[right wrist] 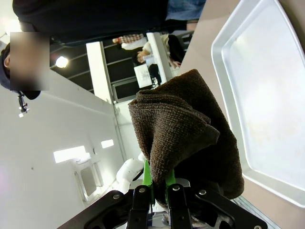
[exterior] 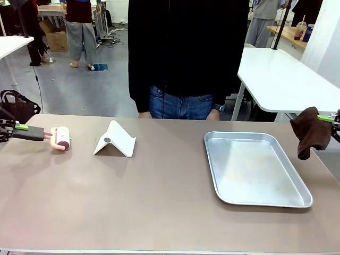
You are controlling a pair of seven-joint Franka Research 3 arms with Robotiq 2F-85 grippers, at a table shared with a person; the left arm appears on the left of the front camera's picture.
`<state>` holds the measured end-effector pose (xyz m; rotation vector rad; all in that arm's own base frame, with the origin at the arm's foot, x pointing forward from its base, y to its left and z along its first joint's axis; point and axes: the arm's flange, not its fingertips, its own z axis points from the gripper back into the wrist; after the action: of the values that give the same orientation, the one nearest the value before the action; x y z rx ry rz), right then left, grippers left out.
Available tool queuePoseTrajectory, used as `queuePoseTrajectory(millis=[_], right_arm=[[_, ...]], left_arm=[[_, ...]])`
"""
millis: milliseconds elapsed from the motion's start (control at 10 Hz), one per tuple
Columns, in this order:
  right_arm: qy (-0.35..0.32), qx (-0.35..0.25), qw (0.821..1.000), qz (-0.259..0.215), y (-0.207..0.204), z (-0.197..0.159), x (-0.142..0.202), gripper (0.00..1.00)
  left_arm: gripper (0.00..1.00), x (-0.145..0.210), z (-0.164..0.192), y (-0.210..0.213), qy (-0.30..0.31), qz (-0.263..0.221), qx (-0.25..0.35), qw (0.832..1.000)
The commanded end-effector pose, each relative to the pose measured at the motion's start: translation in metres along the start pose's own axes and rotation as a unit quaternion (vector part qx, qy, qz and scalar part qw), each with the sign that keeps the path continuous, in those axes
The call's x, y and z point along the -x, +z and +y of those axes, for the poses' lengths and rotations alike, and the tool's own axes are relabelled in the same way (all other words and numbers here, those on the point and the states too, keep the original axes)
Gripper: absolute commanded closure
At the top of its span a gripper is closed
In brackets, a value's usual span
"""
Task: Clean the surface of the table.
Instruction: Clean the area not pointed to by the person.
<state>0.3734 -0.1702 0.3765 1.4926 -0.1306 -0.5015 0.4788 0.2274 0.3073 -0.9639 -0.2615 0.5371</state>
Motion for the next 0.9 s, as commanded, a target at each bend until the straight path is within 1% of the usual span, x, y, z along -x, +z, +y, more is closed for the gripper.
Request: queuePoseTrajectory(millis=[0,200,600,800], right_arm=[[-0.001,-0.002,1.000,0.003,0.000,0.004,0.000,0.89],[-0.001,-0.002,1.000,0.003,0.000,0.004,0.000,0.89],[-0.001,-0.002,1.000,0.003,0.000,0.004,0.000,0.89],[-0.001,-0.002,1.000,0.003,0.000,0.004,0.000,0.89]], left_arm=[[0.78,-0.011,0.008,-0.022,0.009,-0.010,-0.041,0.999],[0.78,-0.014,-0.004,-0.038,-0.003,-0.007,-0.033,0.999],[0.78,-0.015,-0.023,-0.072,-0.022,0.021,-0.033,0.999],[0.78,-0.014,-0.030,-0.071,-0.031,0.023,-0.021,0.999]])
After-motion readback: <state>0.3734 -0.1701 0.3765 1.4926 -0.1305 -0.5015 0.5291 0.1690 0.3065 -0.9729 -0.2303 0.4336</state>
